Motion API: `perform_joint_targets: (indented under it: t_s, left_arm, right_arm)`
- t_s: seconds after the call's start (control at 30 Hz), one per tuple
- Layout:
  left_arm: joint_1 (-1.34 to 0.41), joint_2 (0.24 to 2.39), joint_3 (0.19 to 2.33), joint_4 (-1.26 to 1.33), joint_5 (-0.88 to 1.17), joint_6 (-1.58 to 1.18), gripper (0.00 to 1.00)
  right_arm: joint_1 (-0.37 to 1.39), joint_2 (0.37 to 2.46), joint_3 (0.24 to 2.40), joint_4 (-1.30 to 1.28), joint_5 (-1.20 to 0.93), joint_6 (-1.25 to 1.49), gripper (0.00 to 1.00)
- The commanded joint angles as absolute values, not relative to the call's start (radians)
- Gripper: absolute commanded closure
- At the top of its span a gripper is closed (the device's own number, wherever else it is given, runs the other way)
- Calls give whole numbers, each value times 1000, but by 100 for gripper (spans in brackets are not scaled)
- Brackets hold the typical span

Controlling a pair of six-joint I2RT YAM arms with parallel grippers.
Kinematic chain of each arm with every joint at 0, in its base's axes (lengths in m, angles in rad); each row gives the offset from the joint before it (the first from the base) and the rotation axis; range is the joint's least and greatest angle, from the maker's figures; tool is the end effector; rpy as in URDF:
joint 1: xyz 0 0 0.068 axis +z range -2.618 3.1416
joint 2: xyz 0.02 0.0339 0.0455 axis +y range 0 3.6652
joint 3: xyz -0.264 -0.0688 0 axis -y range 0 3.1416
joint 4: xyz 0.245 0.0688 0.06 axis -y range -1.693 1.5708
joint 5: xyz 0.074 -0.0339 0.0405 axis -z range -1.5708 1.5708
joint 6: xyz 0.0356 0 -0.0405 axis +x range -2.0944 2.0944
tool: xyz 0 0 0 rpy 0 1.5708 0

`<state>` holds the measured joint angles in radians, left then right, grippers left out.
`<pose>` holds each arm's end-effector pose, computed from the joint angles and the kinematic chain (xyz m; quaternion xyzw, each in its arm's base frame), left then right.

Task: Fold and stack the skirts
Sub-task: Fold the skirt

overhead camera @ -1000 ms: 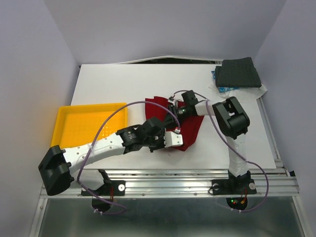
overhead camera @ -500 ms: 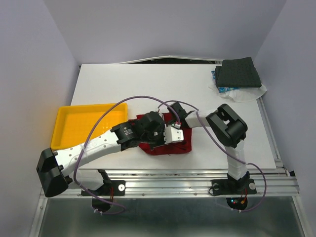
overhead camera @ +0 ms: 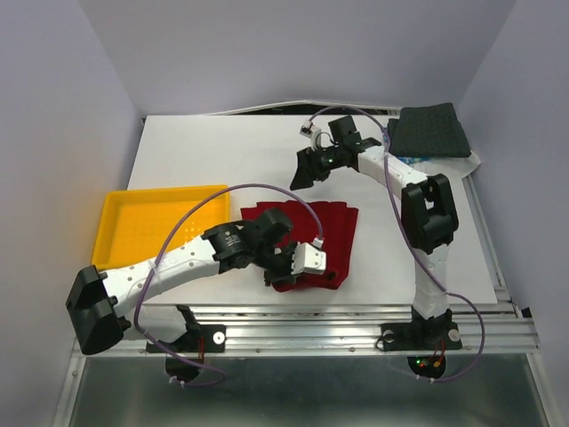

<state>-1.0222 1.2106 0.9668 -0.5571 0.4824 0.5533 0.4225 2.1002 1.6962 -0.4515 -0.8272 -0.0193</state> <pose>0.1177 -0.2242 0.2839 0.7012 0.5713 -0.3000 0.3032 0.4148 0.2152 0.2262 -0.3252 0.8061 0.4330 0.2387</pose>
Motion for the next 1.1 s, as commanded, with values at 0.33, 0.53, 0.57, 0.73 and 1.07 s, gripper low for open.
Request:
perform_joint_targets:
  t_s: [0.33,0.53,0.57,0.73,1.07]
  left_arm:
    - [-1023,1284,1081,-587,586,526,100]
    - [-933,1377,1189,-633,589,572,100]
    - [-914,1393,1201,-638,584,584,100]
    - [-796,1517,1284,-649,560,655,100]
    - [-715,1719,1364,-583,511,741,100]
  right_arm:
    - [413,2312,1700,-606,-824,-222,62]
    - [422,2298,1599,-601,-948,-221,78]
    - [422,2295,1588,-601,-956,-224,78]
    - [431,2261,1526,-597,-983,-230,80]
    - [440,2243,1522,-597,-1042,-232,80]
